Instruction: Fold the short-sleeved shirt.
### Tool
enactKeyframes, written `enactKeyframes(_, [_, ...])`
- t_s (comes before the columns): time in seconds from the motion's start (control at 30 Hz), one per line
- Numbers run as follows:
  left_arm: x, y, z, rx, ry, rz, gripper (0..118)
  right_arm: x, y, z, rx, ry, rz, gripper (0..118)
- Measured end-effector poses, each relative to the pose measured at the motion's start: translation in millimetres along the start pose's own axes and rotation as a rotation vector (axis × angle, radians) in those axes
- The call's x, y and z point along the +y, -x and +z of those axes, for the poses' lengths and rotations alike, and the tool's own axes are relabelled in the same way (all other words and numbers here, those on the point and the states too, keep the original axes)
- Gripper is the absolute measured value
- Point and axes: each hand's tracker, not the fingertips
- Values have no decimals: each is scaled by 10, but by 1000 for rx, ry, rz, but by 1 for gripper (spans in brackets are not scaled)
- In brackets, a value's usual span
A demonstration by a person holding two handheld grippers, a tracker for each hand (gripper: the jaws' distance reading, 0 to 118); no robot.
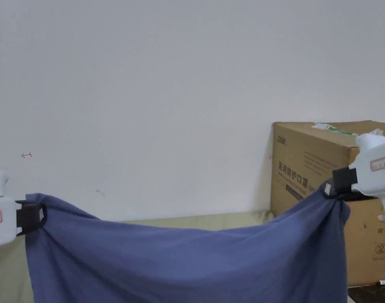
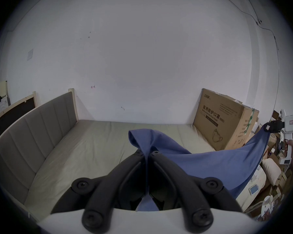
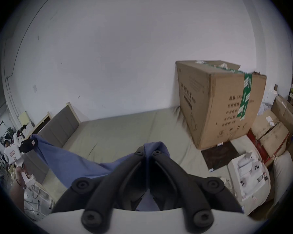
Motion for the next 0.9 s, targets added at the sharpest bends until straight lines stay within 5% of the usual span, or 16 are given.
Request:
enactKeyframes(0.53, [525,172,-1070,116,-154,203,1,962,181,-1193,-121,-196,19,1])
enactKeyframes(0.7, [49,190,-1162,159,-159,192,1,425,215,-1597,-136,-177,70,1])
enactKeyframes(0.9, [-1320,303,-1341,104,209,191,1,-1112,-149,-2060,-162,110,20,1])
